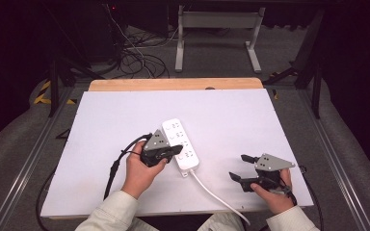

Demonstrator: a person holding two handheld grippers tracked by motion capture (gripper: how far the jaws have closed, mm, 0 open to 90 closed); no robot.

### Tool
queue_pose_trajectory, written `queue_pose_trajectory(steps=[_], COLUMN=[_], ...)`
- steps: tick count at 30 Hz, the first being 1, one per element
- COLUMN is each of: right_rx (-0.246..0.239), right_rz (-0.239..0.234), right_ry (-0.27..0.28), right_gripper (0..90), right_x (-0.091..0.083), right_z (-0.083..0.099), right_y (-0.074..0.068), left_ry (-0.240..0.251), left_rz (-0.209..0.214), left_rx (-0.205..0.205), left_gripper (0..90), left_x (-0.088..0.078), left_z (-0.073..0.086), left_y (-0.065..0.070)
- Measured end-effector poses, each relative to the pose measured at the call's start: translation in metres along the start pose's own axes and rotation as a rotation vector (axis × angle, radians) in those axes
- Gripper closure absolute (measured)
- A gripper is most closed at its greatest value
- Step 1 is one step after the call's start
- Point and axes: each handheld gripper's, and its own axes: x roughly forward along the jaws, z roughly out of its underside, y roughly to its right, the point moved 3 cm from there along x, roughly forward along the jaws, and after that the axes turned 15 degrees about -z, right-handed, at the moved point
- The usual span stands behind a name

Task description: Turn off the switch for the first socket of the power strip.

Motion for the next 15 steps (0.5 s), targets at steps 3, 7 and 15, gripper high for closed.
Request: queue_pose_trajectory(steps=[3, 7, 15], right_rx=[0.0, 0.0, 0.0], right_rz=[-0.002, -0.001, -0.007], right_ry=[-0.002, -0.002, -0.013], right_gripper=[22.7, 22.6, 22.7], right_x=[0.0, 0.0, 0.002], right_z=[0.0, 0.0, 0.001], right_y=[0.0, 0.0, -0.001], left_ry=[-0.026, -0.049, -0.178], left_rz=[0.004, 0.011, 0.032], left_rx=[0.025, 0.027, 0.008], left_gripper=[90.0, 90.0, 90.0], left_x=[0.002, 0.004, 0.018], left_z=[0.0, 0.001, 0.01], left_y=[0.002, 0.004, 0.001])
